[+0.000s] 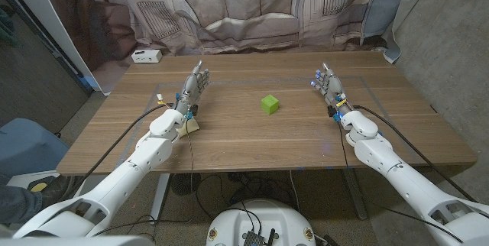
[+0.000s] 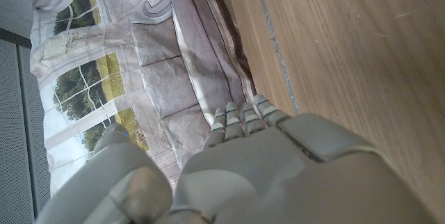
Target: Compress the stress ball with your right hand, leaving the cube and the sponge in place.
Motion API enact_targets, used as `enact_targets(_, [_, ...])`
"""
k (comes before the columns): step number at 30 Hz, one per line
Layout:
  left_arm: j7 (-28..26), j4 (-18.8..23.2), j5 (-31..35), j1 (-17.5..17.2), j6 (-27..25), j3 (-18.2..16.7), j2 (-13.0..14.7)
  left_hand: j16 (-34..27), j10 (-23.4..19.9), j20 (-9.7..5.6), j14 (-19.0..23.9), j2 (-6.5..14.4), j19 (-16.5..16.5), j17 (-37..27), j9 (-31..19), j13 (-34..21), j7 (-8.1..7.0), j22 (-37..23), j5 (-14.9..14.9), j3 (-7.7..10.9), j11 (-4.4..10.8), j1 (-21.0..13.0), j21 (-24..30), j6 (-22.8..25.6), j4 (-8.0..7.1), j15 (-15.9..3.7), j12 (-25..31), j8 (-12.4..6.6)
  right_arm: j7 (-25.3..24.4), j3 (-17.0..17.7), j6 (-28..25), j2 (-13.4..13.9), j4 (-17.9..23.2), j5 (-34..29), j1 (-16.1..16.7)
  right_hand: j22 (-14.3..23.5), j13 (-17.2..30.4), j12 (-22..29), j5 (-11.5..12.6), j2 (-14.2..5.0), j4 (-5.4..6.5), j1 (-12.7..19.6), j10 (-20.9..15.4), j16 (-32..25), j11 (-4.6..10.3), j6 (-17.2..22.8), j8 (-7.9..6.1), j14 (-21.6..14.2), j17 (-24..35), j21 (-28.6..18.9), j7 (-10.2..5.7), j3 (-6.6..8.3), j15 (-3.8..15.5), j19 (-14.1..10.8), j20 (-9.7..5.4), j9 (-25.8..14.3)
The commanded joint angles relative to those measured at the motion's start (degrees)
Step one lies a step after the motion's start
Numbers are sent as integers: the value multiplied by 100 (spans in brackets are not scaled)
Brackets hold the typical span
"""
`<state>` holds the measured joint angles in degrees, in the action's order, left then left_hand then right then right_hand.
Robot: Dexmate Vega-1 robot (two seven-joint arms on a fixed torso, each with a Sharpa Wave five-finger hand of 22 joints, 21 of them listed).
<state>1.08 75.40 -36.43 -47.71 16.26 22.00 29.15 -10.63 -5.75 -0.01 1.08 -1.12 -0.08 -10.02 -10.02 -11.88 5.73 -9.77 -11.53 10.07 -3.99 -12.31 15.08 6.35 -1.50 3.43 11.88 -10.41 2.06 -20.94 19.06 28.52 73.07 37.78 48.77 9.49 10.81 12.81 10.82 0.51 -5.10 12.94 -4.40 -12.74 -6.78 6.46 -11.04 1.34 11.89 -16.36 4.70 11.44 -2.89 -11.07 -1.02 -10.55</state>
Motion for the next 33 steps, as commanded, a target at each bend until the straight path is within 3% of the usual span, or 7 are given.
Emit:
enact_targets(1, [-128, 118, 174, 35, -41, 57, -9, -40, -87, 50, 16, 0, -33, -18, -14, -23, 1, -24, -32, 42, 5, -48, 20, 70, 23, 49, 40, -49, 78, 84, 384, -157, -341, 31, 104, 26, 12, 19, 29, 4, 3, 53, -24, -31, -33, 74, -34, -30, 11, -28, -12, 34, -44, -59, 12, -12])
enact_targets(14, [-254, 342, 418, -18, -91, 68, 200, -95, -315, 127, 255, 27, 120, -19, -17, 14, 25, -25, -21, 48, 0, -100, -7, 246, 68, 56, 114, -95, 138, 199, 720, -26, -119, -30, 211, 27, 14, 45, 17, -11, -29, 82, -185, -51, -70, 216, -75, -154, -2, -11, 3, 31, -36, -186, 6, -15])
enact_targets(30, [-574, 888, 524, -278, -306, 48, 325, -127, -593, 236, 537, 54, 411, -22, -23, 37, 33, -29, -3, 47, -52, -145, -7, 465, 118, 97, 187, -128, 876, 429, 631, 328, 198, 518, 457, 29, 19, 65, 12, -67, -48, 110, -326, -46, -109, 361, -107, -208, -6, 46, 15, 44, -51, -206, 26, -19])
enact_targets(33, [-586, 946, 537, -288, -315, 52, 330, -136, -619, 244, 588, 54, 429, -23, -24, 39, 40, -29, -1, 45, -79, -149, -15, 503, 124, 104, 191, -134, 952, 441, 676, 290, 118, 564, 442, 29, 19, 67, 10, -68, -50, 112, -338, -43, -107, 365, -106, -206, -6, 51, 16, 44, -52, -208, 29, -19])
